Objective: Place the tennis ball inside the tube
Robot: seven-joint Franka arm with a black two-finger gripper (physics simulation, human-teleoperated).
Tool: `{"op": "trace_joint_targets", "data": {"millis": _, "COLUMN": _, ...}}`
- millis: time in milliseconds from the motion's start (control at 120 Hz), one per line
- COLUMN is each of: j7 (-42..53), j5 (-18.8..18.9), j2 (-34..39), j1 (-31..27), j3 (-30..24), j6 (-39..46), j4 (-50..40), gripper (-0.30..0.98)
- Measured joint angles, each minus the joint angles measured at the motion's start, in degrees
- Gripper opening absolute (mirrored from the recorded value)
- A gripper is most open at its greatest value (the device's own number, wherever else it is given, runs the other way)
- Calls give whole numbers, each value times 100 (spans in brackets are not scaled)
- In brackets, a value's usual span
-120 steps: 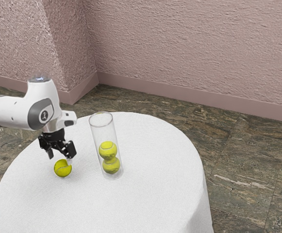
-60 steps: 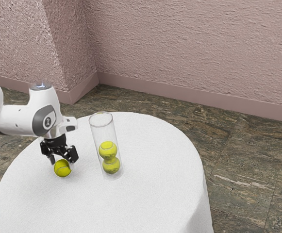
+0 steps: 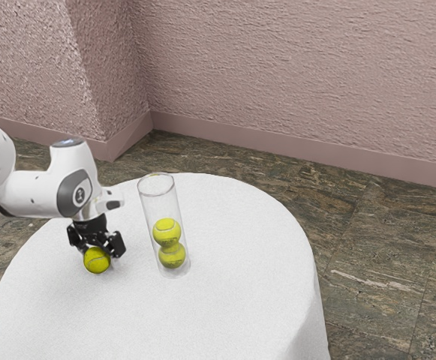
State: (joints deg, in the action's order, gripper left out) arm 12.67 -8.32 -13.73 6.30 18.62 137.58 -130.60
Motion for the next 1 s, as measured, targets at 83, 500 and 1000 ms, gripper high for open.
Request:
{"op": "trace_joint_targets", "data": {"millis": 83, "j7": 25, "j5": -64, "j2": 4, "j1": -18, "j3": 9, "j6": -11, "j4": -29, "gripper": 69}}
{"op": "trace_joint_targets", "data": {"millis": 500, "j7": 124, "j5": -116, "j2": 6, "j1": -19, "j3": 34, "j6": -42, "j4": -9, "gripper": 38}}
{"op": "trace_joint_targets", "data": {"millis": 1000, "j7": -89, "j5": 1370, "j2": 790, "j1": -12, "j3": 114, "j6": -1441, "j4": 2220, "gripper": 34}}
